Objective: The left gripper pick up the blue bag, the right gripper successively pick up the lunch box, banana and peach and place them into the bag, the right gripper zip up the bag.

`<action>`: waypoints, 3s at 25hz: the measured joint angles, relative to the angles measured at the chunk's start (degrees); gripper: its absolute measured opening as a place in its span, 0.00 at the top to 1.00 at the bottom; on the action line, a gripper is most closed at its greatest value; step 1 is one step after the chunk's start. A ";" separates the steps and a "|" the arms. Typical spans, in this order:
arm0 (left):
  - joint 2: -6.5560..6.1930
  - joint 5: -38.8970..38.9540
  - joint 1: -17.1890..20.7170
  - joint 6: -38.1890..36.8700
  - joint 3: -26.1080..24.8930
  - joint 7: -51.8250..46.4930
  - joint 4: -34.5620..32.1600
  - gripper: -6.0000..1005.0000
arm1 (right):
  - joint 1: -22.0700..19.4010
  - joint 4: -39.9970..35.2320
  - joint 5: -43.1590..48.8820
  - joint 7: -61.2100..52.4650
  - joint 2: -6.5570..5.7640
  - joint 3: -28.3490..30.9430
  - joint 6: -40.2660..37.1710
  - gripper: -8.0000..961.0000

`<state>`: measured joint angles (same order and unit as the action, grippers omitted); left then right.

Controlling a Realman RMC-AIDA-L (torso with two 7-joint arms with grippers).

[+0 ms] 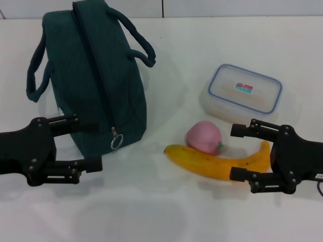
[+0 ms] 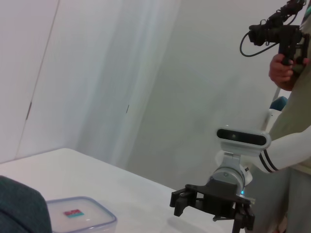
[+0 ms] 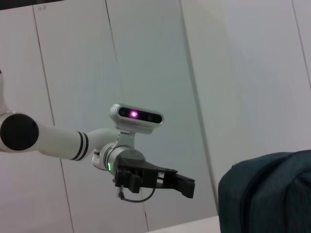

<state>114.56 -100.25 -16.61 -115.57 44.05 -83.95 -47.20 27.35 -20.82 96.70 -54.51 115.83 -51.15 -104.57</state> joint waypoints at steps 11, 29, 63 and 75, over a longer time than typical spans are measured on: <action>-0.28 -0.18 -0.34 0.19 -2.09 -3.21 0.00 0.14 | 0.22 0.10 0.17 -0.27 -0.04 0.00 0.79 0.10; -3.44 -11.64 -9.35 17.56 -16.16 -40.13 -12.39 0.16 | -0.63 2.72 -0.18 1.65 0.13 0.41 4.02 0.10; 0.68 -28.71 -14.71 20.85 -10.91 -53.41 -17.89 0.20 | -1.69 3.69 -2.38 3.98 -0.22 0.60 6.59 0.11; -0.71 -28.82 -14.87 19.66 -8.01 -65.95 -16.87 0.25 | -1.70 3.69 -3.05 3.75 -0.28 0.62 6.12 0.11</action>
<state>113.85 -129.07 -31.48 -95.92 36.04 -149.90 -64.07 25.65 -17.14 93.65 -50.75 115.56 -50.53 -98.46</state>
